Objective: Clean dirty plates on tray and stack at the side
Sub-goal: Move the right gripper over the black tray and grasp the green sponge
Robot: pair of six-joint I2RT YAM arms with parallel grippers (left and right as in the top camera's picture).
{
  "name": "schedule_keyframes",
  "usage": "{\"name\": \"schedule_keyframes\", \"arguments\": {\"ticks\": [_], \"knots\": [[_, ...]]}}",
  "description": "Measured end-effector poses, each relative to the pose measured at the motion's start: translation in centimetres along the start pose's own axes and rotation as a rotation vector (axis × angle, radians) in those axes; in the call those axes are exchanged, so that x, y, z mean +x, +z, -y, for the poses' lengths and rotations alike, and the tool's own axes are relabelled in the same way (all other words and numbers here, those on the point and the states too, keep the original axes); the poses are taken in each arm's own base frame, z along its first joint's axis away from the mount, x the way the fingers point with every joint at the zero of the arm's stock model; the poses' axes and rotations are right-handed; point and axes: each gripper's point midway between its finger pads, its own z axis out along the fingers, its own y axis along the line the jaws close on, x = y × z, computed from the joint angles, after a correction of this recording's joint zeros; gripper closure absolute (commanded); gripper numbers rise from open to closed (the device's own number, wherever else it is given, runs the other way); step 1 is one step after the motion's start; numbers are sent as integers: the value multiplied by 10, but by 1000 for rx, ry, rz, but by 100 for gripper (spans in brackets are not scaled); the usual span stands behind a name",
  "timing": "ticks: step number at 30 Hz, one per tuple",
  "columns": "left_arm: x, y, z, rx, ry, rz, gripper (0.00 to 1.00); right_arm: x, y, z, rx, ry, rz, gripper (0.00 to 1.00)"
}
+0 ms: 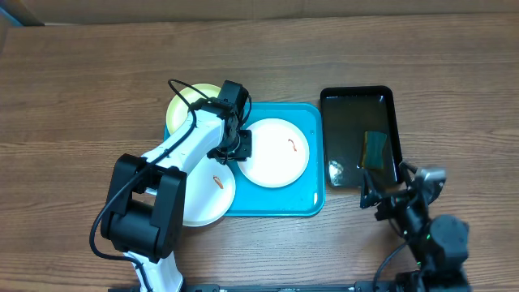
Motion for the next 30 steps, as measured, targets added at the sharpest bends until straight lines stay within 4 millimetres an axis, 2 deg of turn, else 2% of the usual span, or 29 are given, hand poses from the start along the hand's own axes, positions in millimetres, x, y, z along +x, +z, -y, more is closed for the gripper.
{"name": "schedule_keyframes", "arguments": {"ticks": [6,9,14,16,21,26,30], "knots": [[-2,0,1,3,1,8,74,-43,4,-8,98,34,-276,0],[-3,0,1,4,2,12,88,-65,17,-10,151,54,-433,0],[-5,1,-1,-7,3,21,93,-78,37,-10,216,86,-672,0],[-7,1,-1,-10,3,30,95,-69,46,-5,233,96,-733,0],[-12,0,-1,-11,4,51,94,-22,62,15,307,119,-931,4],[-17,0,1,-8,9,71,96,11,74,30,356,129,-1055,14],[-19,0,0,-12,20,80,96,32,80,41,394,126,-1129,16]]}}
